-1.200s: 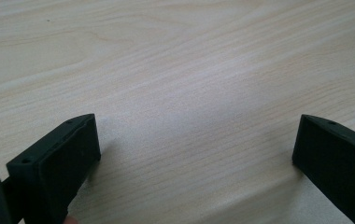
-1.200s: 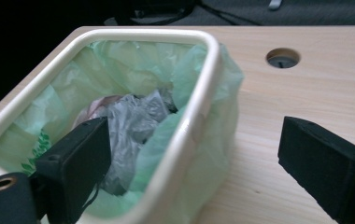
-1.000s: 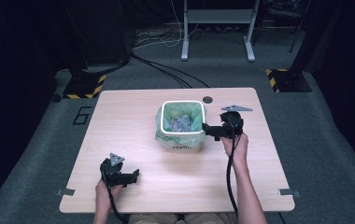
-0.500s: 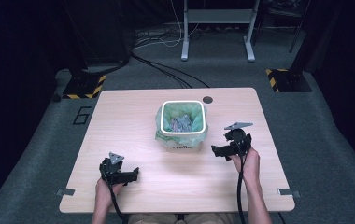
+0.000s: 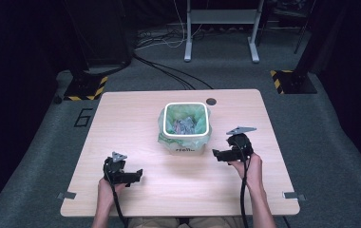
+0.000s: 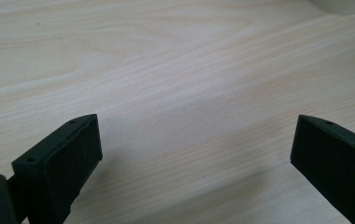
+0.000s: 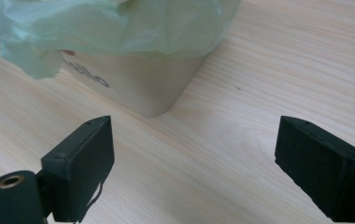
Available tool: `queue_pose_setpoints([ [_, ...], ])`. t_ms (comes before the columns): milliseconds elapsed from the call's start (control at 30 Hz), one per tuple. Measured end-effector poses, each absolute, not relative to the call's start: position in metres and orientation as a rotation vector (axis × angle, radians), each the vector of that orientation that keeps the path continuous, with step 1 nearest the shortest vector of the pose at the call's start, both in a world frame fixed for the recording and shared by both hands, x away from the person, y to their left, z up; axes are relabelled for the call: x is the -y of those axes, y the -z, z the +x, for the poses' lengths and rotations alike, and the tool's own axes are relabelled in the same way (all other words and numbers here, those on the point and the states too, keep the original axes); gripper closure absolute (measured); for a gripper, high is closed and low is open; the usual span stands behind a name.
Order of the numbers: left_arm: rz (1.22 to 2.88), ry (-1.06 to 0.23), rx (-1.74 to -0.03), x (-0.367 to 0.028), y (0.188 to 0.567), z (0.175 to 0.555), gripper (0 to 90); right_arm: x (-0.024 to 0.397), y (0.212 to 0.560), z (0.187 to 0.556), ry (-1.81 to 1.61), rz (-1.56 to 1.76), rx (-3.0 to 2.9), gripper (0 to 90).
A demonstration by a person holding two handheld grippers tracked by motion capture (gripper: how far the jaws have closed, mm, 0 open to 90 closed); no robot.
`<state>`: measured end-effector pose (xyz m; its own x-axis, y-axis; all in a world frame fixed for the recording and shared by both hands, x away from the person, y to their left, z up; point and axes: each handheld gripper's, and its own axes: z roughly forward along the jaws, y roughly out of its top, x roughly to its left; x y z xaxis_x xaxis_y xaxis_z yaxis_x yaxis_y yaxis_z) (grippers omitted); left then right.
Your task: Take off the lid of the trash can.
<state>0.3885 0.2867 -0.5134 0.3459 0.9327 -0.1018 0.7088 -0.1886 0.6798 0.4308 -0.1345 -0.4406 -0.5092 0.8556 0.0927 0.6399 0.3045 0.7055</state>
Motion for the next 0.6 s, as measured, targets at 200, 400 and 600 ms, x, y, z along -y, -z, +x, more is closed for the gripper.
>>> queue_pose_setpoints([
  [200,1.963,-0.405,-1.396,-0.285,0.501,0.394,2.2,0.123,0.433,0.436,-1.028,1.298,-2.331,10.8],
  [400,1.956,-0.37,-1.375,-0.283,0.497,0.402,2.3,0.121,0.427,0.437,-1.102,1.29,-2.316,6.5],
  [600,1.948,-0.335,-1.344,-0.275,0.486,0.411,2.6,0.124,0.421,0.441,-1.121,1.301,-2.302,6.7],
])
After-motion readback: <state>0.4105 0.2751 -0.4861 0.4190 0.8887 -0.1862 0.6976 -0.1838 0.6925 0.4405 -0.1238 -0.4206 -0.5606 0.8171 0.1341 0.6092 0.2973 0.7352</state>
